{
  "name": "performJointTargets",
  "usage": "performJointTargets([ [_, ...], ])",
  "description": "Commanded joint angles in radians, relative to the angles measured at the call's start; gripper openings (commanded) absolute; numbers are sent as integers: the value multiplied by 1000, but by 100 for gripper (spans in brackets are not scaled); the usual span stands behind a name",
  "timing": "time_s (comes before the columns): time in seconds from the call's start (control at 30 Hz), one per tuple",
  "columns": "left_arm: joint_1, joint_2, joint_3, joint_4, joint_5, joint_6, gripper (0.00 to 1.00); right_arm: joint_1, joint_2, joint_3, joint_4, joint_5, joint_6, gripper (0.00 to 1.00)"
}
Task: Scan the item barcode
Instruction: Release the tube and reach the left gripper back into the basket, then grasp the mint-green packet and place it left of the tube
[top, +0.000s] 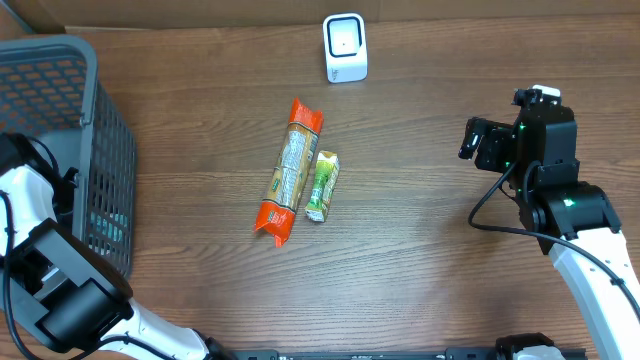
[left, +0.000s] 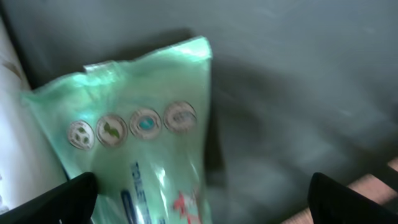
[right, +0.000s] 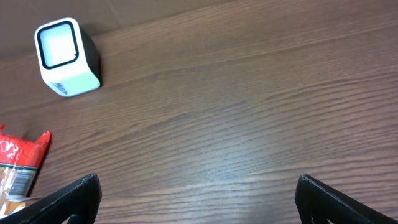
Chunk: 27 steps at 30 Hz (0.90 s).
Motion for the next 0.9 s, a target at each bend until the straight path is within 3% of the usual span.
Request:
performJointTargets([
  [0.0,3,-6,-77,47,-63,-23,100,-3,-3,21,6,11,5,100],
  [0.2,3,-6,-161,124,-66,-22,100,-3,-3,21,6,11,5,100],
  [0.23,3,-6,-171,134,-66,-21,95,-3,-3,21,6,11,5,100],
  [0.27,3,-6,-178,142,-66,-21,88,-3,-3,21,6,12,5,100],
  [0.4,4,-6,-172,142,-65,-12,27,-3,-3,21,6,11,5,100],
  [0.47,4,-6,-157,135,-65,-4,6,-3,-3,21,6,11,5,100],
  [0.7,4,-26,7,16,-64,33,4,-3,-3,21,6,11,5,100],
  [0.87,-4,-77,297,-132,-63,90,4,-3,-3,21,6,11,5,100],
])
